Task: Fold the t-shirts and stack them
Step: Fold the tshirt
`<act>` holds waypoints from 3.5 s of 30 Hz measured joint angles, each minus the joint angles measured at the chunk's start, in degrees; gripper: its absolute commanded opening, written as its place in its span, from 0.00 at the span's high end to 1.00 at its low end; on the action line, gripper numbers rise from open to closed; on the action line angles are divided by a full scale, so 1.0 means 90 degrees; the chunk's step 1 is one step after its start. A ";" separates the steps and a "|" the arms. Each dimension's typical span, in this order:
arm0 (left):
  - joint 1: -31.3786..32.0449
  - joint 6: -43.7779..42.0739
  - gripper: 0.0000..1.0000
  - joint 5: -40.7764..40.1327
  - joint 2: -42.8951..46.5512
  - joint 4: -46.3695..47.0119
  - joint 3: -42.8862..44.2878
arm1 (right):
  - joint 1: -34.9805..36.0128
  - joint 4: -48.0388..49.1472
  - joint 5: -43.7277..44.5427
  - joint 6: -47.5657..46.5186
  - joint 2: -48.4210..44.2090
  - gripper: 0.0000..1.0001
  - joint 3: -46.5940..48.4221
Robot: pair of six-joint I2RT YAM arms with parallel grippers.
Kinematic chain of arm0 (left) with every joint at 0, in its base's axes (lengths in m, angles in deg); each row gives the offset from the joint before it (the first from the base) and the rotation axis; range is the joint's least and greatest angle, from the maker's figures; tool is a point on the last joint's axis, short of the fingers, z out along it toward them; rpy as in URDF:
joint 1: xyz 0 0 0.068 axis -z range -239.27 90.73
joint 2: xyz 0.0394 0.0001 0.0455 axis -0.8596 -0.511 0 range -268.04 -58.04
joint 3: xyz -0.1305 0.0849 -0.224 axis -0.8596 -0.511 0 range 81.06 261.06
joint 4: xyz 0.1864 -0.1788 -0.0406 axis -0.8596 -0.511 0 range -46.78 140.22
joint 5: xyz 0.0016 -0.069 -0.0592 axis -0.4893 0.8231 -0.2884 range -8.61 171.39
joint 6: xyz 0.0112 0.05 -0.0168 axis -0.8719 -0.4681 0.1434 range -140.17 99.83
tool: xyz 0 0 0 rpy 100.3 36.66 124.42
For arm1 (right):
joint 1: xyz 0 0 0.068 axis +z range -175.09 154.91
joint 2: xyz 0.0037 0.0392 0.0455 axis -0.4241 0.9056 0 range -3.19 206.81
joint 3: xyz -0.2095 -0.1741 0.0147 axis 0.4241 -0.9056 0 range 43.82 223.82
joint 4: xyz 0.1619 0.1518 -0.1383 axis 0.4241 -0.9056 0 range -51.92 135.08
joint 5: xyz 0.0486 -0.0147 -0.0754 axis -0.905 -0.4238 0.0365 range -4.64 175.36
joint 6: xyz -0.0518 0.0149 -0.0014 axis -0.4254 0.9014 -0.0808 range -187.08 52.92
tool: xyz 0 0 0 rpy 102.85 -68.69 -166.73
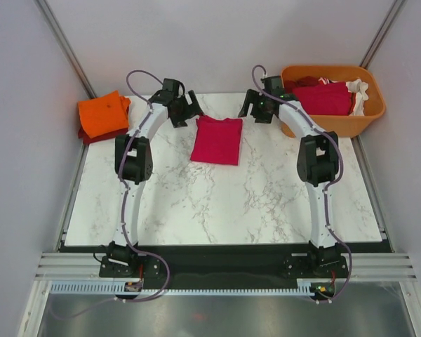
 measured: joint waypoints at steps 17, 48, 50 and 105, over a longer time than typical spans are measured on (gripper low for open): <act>0.0568 -0.0444 0.20 -0.0017 0.3468 0.0427 -0.3308 | 0.0889 0.1520 -0.1081 -0.0138 -0.2409 0.91 -0.2064; 0.0704 -0.0318 0.25 -0.0019 0.3155 0.1974 -0.5969 | -0.0437 0.3985 -0.5581 0.0996 0.1151 0.49 -0.1462; 0.0709 -0.0321 0.23 -0.0102 0.3281 0.1761 -0.6047 | -0.0391 0.3956 -0.5496 0.1022 0.1010 0.48 -0.1520; 0.0296 -0.0775 0.20 -0.0396 0.6812 0.0447 -0.7155 | 0.0532 0.2628 -0.1282 0.0299 -0.4245 0.13 -0.7563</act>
